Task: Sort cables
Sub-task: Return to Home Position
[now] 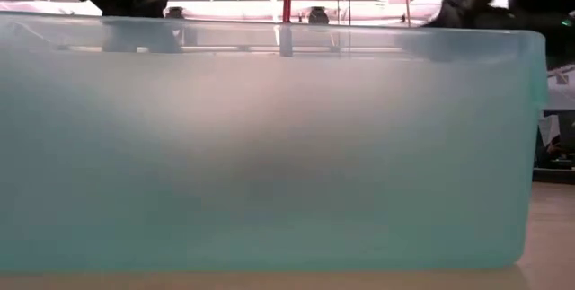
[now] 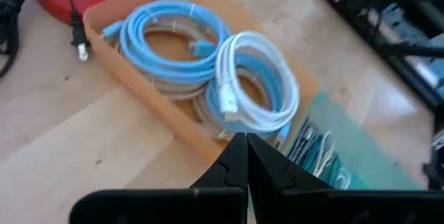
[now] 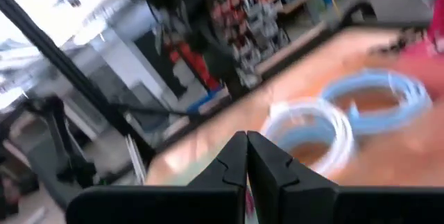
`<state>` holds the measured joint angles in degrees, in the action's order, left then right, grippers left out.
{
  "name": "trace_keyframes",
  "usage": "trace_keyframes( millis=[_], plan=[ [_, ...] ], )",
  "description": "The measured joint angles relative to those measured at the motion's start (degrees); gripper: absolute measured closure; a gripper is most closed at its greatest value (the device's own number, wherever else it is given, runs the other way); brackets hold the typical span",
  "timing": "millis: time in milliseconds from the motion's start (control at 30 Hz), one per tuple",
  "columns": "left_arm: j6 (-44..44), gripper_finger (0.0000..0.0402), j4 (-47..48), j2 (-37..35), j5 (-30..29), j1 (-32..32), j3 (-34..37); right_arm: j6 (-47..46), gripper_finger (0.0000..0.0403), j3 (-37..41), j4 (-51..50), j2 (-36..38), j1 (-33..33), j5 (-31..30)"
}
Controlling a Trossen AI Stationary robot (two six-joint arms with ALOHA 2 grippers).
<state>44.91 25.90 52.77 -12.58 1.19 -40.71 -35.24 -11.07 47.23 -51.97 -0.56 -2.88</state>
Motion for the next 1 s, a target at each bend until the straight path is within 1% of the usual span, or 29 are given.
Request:
trace_keyframes(
  millis=[133,200,233,500,767,933,1000],
  plan=[
    [0.19,0.0402,0.53,0.77,0.04,-0.01,0.02,0.07,0.0403,0.61,-14.01,5.79,0.87,-1.49],
    [0.17,0.0402,1.27,0.99,0.09,-0.04,0.04,-0.04,0.0403,0.62,-19.30,8.08,1.00,-2.10],
    [0.21,0.0402,0.99,1.22,0.07,-0.06,0.04,0.18,0.0403,0.63,-20.72,9.31,1.00,-2.16],
    [0.51,0.0402,1.42,1.36,0.13,-0.04,0.04,5.67,0.0403,0.63,-22.79,20.39,0.40,-3.09],
    [0.56,0.0402,1.36,1.36,0.13,-0.04,0.04,4.70,0.0403,0.63,-37.76,31.69,0.20,-3.35],
    [0.81,0.0402,1.36,1.36,0.28,-0.04,0.04,4.65,0.0403,0.64,-44.71,37.57,0.20,-3.39],
    [0.83,0.0402,1.34,1.36,0.40,-0.04,0.04,4.42,0.0403,1.41,-46.00,39.86,0.20,-3.39]
  ],
)
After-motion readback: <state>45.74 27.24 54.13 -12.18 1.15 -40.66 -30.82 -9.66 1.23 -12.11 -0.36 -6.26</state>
